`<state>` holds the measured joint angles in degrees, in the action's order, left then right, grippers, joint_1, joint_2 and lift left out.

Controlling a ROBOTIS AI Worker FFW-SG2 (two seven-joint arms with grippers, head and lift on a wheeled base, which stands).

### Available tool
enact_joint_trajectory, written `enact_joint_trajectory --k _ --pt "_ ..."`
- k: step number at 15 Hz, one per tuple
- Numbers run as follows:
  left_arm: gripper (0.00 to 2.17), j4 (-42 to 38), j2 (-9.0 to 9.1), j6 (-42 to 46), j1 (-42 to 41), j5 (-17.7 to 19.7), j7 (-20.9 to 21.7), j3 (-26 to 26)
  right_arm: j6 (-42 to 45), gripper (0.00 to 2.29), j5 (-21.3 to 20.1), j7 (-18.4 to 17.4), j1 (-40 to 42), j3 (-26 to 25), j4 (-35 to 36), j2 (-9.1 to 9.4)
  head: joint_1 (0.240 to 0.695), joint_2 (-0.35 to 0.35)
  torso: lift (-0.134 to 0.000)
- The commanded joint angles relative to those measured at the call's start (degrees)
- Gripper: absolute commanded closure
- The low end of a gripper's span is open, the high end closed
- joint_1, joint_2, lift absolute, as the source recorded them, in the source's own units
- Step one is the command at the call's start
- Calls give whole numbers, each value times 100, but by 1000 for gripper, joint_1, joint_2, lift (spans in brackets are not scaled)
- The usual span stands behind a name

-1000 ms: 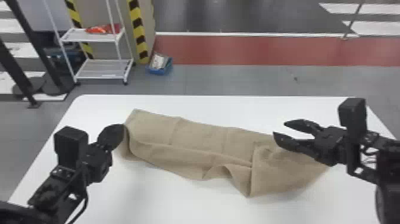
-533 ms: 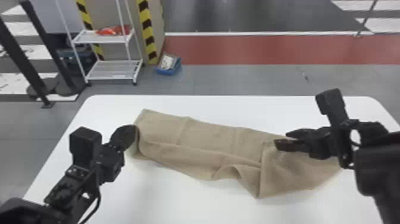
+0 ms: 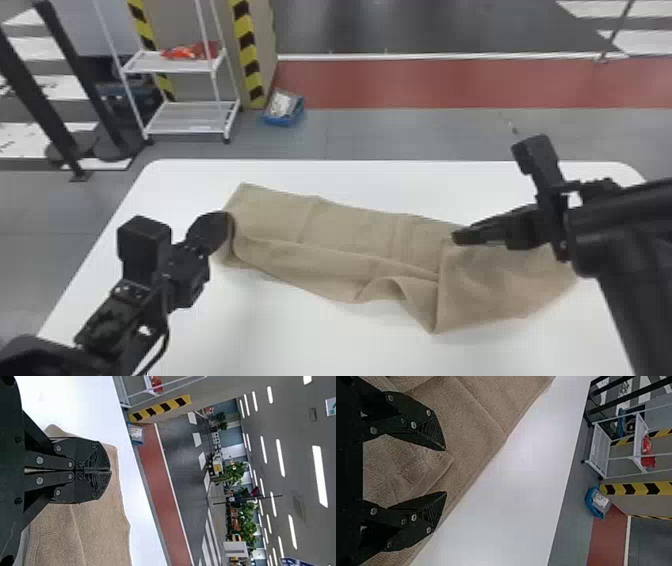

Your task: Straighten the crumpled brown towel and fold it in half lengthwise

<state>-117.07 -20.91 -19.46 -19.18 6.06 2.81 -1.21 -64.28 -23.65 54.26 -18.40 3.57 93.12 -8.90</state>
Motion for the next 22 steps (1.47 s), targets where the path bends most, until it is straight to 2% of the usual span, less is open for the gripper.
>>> enact_joint_trajectory --k 1,8,9,15,19,22 --pt "1416 0 8 69 -33 0 1 -11 -72 593 -70 41 -190 117 -251 29 695 53 -124" --pt "1416 9 -1 122 -68 0 18 -2 -265 593 -325 278 -471 443 -734 29 695 64 -124" --pt "1416 0 -1 122 -68 0 18 -2 -265 711 -342 287 -515 443 -796 29 695 65 -124" --pt "1416 -26 -1 122 -77 -9 27 -20 -300 738 -474 314 -594 513 -928 11 695 56 -124" --pt "1416 -35 8 122 -86 -26 27 -28 -318 964 -421 437 -621 469 -954 -7 695 54 -124" --pt "1416 -52 8 122 -104 -35 36 -28 -318 967 -386 472 -603 434 -954 -15 695 55 -124"
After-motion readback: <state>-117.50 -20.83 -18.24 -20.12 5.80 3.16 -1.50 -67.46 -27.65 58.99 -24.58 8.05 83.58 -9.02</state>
